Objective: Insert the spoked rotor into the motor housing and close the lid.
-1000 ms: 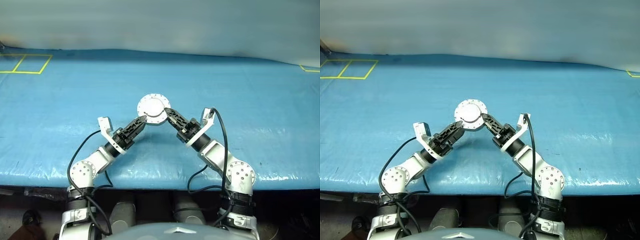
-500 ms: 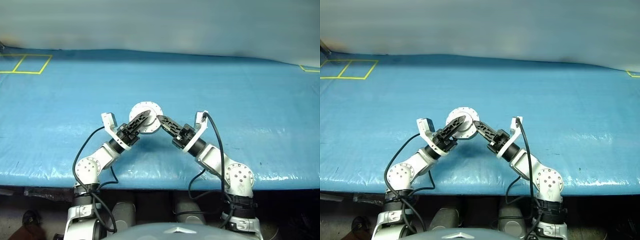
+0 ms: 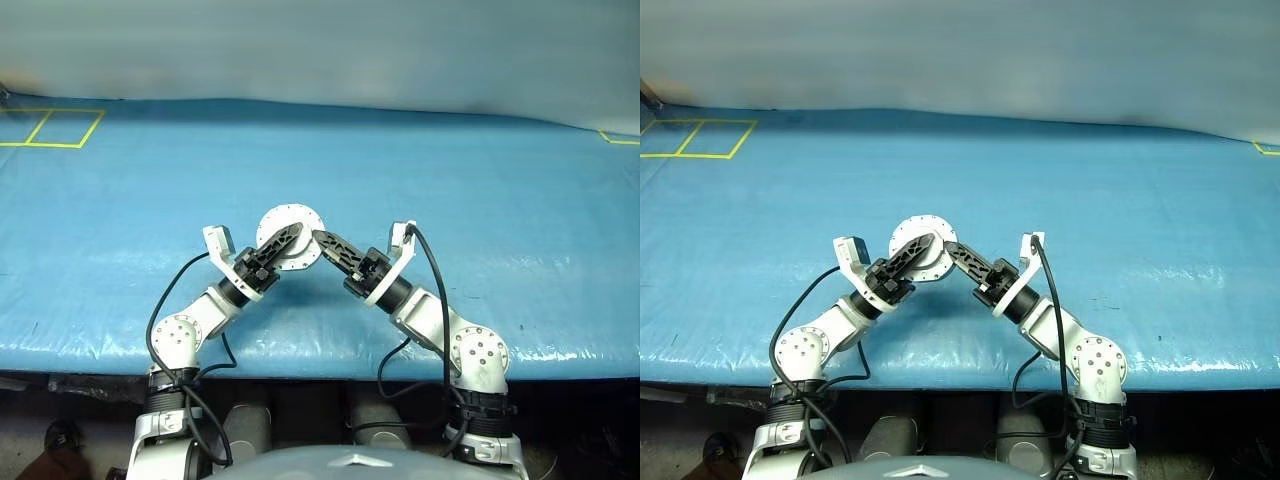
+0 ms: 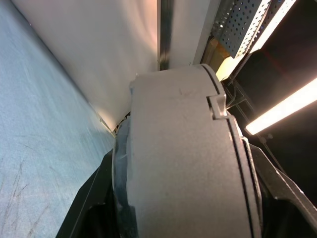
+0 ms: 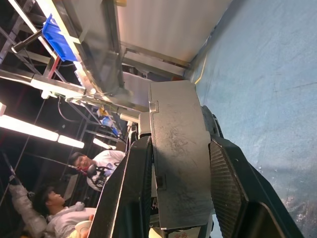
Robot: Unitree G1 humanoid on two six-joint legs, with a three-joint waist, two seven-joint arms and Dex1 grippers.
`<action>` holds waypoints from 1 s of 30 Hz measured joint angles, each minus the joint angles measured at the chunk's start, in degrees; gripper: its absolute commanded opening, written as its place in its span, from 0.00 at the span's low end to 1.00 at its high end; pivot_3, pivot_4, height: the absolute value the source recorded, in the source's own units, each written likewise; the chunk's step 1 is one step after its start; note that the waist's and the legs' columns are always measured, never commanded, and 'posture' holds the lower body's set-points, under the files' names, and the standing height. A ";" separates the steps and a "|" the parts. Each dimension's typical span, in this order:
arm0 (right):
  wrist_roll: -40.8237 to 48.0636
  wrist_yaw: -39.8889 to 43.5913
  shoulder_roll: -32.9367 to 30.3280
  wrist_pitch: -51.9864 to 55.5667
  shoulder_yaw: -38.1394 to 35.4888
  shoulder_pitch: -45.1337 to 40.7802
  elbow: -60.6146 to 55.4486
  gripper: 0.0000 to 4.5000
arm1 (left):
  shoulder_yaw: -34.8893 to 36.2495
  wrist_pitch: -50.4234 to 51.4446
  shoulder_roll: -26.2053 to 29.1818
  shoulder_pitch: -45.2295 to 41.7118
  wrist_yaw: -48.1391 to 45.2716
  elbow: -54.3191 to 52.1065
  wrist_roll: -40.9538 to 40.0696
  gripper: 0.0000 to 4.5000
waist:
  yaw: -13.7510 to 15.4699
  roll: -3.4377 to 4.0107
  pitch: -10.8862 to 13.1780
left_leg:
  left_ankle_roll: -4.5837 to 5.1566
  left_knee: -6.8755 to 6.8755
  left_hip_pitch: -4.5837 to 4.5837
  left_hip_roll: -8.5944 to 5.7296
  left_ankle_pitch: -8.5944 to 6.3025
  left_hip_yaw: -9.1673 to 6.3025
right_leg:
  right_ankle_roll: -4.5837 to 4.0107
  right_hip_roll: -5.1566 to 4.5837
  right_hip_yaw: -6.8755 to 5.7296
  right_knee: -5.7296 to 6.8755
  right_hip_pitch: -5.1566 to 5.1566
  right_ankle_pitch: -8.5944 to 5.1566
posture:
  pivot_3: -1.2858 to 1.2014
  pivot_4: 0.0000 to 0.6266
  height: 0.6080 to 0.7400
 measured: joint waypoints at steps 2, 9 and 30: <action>-0.33 0.05 -0.02 -0.46 0.28 0.00 0.00 0.28 | 0.04 -0.03 0.00 0.00 0.38 0.01 0.02 0.57 | 0.01 0.00 0.00 | 0.00 0.00 0.00 0.00 0.00 0.00 | 0.00 0.00 0.00 0.00 0.01 0.00 | 0.52 0.24 1.00; -5.08 2.30 -0.25 -3.46 1.34 -0.01 0.10 0.51 | -0.03 -0.31 0.05 -0.45 1.65 0.49 0.50 0.57 | 0.04 0.00 0.00 | 0.00 0.02 0.04 0.00 0.00 -0.01 | 0.00 0.01 0.00 0.00 0.05 0.00 | 0.52 0.24 1.00; -24.98 6.11 -6.61 -11.64 6.49 0.34 -1.60 0.79 | 3.04 -18.55 -1.92 -3.27 12.70 6.23 17.74 0.57 | 0.62 -0.01 0.00 | 0.00 0.02 0.07 -0.02 0.00 -0.02 | 0.00 0.01 0.01 -0.01 0.09 0.01 | 0.52 0.24 1.00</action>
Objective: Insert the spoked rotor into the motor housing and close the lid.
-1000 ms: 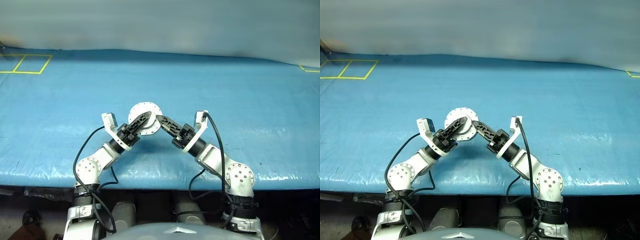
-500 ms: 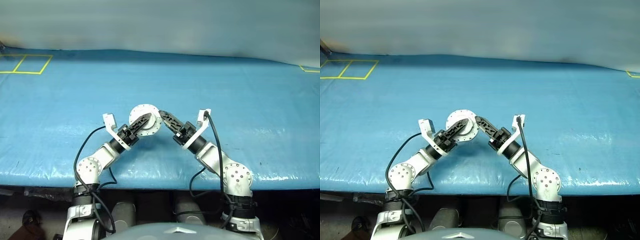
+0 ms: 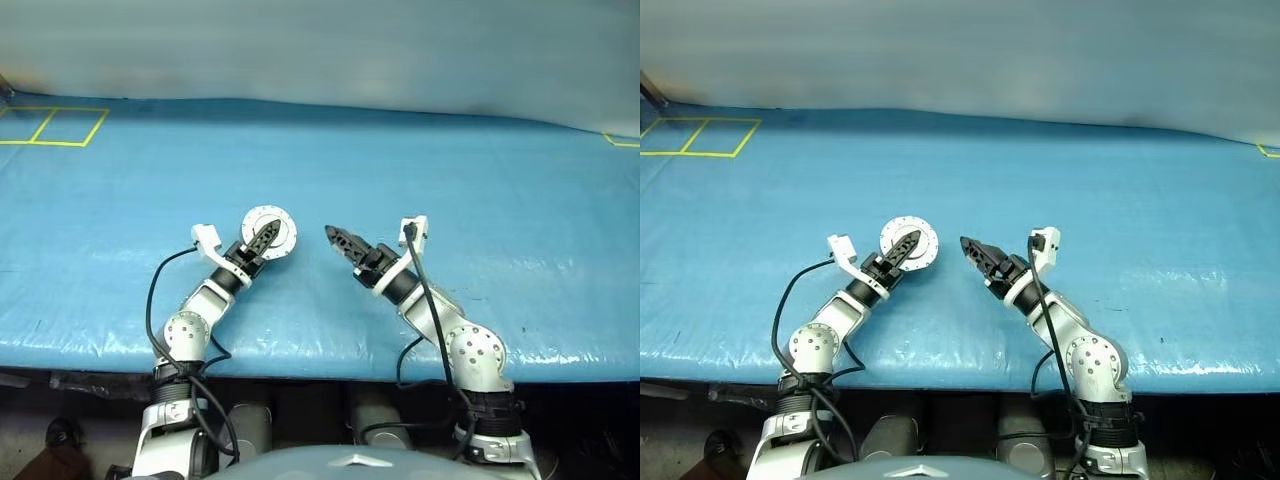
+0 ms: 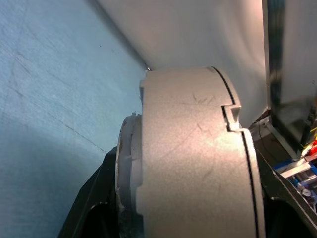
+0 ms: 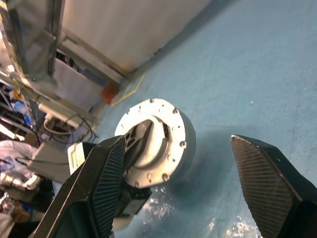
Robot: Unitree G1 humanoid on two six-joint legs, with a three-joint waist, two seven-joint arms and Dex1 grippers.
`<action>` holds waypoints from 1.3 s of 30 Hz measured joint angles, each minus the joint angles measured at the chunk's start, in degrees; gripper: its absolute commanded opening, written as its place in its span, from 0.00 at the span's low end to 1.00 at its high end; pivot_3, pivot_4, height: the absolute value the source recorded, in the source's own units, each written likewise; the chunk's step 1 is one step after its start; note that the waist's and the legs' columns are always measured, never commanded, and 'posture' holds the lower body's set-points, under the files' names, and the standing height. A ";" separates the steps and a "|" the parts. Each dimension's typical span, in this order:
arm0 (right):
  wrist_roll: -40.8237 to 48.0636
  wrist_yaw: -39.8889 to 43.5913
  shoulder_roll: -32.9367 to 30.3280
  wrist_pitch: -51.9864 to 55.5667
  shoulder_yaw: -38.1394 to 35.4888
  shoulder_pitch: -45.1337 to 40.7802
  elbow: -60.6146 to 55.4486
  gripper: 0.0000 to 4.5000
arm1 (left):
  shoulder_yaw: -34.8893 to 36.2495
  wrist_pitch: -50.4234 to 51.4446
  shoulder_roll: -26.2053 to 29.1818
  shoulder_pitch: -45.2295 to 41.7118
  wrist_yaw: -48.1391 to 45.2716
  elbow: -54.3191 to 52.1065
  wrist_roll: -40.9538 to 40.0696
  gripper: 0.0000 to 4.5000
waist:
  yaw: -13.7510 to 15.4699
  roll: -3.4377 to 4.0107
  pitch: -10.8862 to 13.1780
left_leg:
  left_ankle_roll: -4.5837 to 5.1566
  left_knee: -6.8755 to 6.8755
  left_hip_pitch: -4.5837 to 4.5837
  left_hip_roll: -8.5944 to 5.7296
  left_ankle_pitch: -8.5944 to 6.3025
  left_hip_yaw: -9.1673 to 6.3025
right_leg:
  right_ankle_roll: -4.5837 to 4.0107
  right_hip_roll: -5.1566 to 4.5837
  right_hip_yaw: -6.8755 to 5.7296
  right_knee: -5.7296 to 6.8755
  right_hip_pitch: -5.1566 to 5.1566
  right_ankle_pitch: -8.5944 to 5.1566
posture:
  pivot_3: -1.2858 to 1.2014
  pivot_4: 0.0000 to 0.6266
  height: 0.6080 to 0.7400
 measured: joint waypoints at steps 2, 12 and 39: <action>-1.91 1.05 -0.74 0.01 1.43 0.60 -0.32 0.79 | 0.95 -1.63 -0.65 -1.23 2.06 1.22 0.75 0.57 | 0.18 -0.01 0.00 | 0.00 0.02 0.01 0.00 0.00 0.00 | 0.01 0.00 0.00 0.00 0.02 0.01 | 0.52 0.24 1.00; -5.68 2.83 -0.61 0.01 2.12 0.86 -0.60 0.79 | 6.75 -10.77 -0.62 -4.32 11.84 6.76 6.23 0.57 | 0.65 -0.08 0.01 | 0.00 0.06 0.04 -0.01 0.00 -0.03 | 0.05 0.01 0.00 0.00 0.08 0.03 | 0.52 0.24 1.00; -11.07 4.43 1.24 1.01 2.55 0.09 1.33 0.80 | 11.72 -24.33 5.51 0.91 20.27 3.23 14.64 1.00 | 0.83 -0.18 -0.07 | -0.01 0.03 0.42 0.01 0.00 0.04 | 0.05 0.02 0.06 0.03 0.38 0.03 | 0.52 0.24 1.00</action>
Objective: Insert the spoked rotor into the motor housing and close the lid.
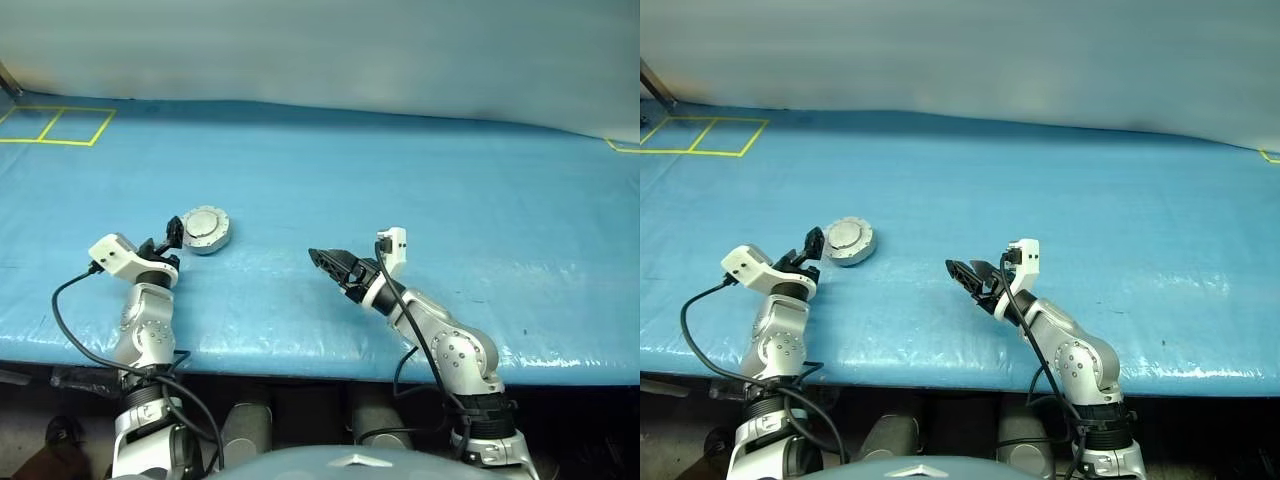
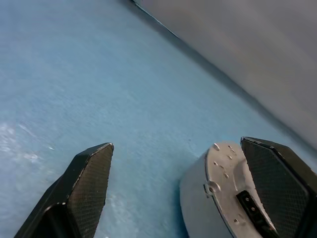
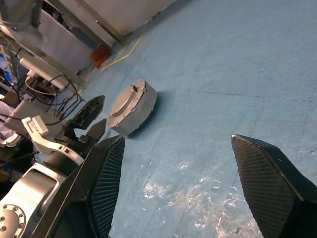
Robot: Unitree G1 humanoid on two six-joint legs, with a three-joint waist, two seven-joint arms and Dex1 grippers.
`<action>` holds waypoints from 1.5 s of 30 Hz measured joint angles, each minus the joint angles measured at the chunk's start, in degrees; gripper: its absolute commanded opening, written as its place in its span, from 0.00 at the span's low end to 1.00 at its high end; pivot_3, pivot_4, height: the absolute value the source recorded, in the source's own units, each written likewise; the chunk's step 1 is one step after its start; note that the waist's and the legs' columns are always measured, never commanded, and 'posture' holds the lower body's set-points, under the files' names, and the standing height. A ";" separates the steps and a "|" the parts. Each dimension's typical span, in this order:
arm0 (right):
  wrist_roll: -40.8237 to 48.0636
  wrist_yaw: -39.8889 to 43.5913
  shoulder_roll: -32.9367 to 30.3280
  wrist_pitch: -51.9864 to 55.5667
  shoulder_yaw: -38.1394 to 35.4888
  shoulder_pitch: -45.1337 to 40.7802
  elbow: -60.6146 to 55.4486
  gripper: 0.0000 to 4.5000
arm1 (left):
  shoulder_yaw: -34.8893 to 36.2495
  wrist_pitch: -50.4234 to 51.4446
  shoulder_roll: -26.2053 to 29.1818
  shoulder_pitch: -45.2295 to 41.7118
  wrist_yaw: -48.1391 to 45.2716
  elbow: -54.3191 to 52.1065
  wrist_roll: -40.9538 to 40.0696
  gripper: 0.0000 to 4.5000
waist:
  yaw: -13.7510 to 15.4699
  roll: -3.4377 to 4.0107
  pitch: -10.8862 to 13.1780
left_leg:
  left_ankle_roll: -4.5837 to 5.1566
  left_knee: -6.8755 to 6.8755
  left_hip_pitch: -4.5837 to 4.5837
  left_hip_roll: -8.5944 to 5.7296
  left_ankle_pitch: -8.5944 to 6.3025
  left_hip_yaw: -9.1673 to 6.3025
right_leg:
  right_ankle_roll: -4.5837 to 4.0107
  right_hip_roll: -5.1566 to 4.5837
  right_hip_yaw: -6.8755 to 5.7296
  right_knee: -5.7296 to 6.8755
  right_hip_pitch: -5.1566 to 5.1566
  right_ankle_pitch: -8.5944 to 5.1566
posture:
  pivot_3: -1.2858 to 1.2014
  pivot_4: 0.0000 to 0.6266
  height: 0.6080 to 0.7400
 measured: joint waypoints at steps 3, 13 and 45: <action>-4.10 0.96 -0.63 -2.57 1.72 -0.02 0.00 0.80 | -1.83 -3.22 1.32 0.13 -1.87 -1.66 2.84 1.00 | 0.01 -0.02 -0.02 | 0.00 0.00 0.00 0.00 0.00 0.00 | 0.00 0.00 0.00 0.00 0.00 0.00 | 0.52 0.24 1.00; -17.15 6.85 -6.45 -18.24 2.17 0.77 0.03 0.80 | -23.71 -4.67 8.76 5.55 -28.08 -13.04 7.77 1.00 | -0.31 0.00 -0.01 | -0.01 -0.06 0.01 0.01 0.00 0.08 | -0.02 -0.01 0.05 -0.01 -0.05 -0.01 | 0.52 0.24 1.00; -27.40 17.66 -18.63 -21.05 1.79 3.76 2.32 0.99 | -36.31 -3.62 16.02 4.63 -44.21 -9.29 17.18 1.00 | -0.04 0.00 0.01 | -0.01 -0.06 0.01 0.04 -0.01 0.12 | -0.03 -0.02 0.05 0.00 -0.08 -0.03 | 0.52 0.24 1.00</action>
